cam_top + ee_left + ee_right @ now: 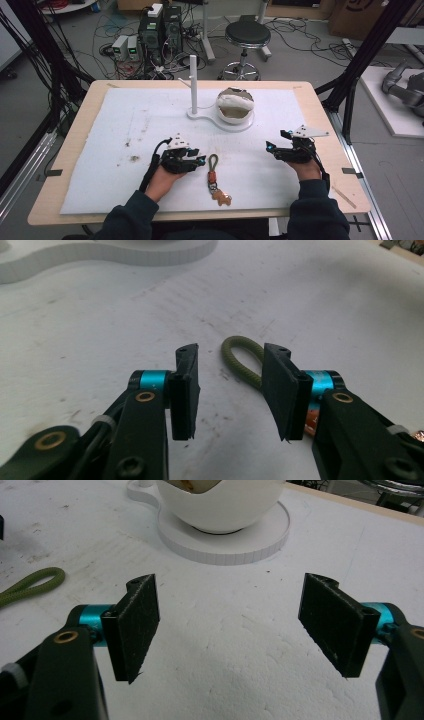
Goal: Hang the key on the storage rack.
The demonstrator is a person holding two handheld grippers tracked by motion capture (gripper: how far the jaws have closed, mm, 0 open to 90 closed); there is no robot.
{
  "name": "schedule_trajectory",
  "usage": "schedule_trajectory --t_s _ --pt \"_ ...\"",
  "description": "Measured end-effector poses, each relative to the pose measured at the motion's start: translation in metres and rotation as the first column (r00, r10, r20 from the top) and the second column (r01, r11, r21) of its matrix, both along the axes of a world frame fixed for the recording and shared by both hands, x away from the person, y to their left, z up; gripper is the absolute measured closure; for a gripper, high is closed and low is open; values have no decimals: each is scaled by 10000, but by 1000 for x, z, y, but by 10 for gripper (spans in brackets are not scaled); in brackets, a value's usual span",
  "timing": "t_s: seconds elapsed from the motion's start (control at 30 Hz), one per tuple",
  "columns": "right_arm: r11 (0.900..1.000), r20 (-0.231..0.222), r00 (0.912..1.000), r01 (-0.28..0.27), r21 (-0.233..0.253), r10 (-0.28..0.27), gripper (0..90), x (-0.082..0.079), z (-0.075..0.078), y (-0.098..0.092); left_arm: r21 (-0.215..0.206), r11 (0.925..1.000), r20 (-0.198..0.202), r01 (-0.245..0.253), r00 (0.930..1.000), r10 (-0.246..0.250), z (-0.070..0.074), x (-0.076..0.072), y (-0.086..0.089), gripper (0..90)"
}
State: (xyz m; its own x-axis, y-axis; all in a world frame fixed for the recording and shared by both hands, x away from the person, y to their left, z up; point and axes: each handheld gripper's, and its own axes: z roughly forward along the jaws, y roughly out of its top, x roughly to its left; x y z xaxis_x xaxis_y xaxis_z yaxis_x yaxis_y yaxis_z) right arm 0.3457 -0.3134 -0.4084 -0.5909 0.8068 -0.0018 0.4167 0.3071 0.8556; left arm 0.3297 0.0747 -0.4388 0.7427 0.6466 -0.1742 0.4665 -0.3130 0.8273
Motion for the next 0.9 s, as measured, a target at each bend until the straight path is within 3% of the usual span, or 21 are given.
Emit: schedule_trajectory --t_s 0.17,0.27,0.33,0.4,0.43,0.53,0.67,0.9 --pt "10000 13 10000 -21 1 21 247 0 0 0 442 9990 -404 -2 9992 20 -6 8 -18 627" --pt "10000 -38 10000 15 46 -15 247 0 0 0 746 9972 -455 -32 9989 66 -7 13 -28 626" --pt "10000 4 10000 18 4 -18 247 0 -1 -1 1153 9933 -504 -9 9987 67 -9 16 -34 627" --pt "10000 -13 10000 -4 -6 4 247 0 -1 -1 1668 9860 -127 -27 9999 49 -9 14 -38 667" --pt "10000 -28 10000 6 14 -6 247 0 -1 -1 1698 9855 -98 -29 9999 46 -9 14 -37 718" --pt "10000 -57 10000 11 -1 -11 247 0 -1 -1 1422 9898 -443 93 9990 -30 -8 17 -33 832" --pt "10000 82 10000 -8 0 8 247 -1 -1 -3 1395 9902 -453 22 9990 42 -6 21 -19 838" --pt "10000 86 9999 72 31 -72 248 -2 0 -4 1461 9867 -278 -717 9967 765 3 41 32 840"
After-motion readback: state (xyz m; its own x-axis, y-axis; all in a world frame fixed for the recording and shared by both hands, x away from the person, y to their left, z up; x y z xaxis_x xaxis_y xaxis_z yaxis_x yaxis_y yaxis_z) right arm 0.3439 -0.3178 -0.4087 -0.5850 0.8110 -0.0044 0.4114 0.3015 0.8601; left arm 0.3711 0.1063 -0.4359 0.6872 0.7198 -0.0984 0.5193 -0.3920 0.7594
